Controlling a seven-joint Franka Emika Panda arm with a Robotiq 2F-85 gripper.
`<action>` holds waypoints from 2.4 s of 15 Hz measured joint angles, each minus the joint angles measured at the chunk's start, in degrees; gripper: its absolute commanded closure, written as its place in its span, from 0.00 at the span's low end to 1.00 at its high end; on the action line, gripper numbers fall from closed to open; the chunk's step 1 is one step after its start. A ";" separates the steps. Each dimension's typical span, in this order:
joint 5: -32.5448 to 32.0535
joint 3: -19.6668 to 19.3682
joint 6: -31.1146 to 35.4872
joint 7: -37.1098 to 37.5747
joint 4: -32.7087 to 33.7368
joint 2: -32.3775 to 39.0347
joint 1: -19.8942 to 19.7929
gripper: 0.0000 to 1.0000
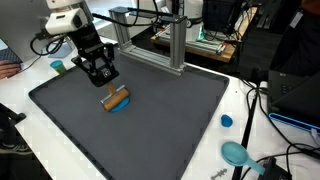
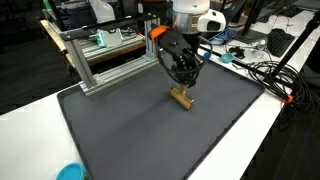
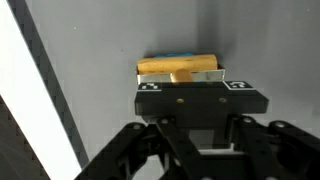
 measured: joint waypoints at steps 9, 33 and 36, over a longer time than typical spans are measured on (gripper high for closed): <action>0.00 0.16 -0.90 -0.04 1.01 0.60 0.00 0.53; 2.08 0.50 -1.96 -2.38 2.48 1.53 -1.19 0.78; 2.08 0.59 -1.96 -3.57 2.49 1.56 -1.21 0.78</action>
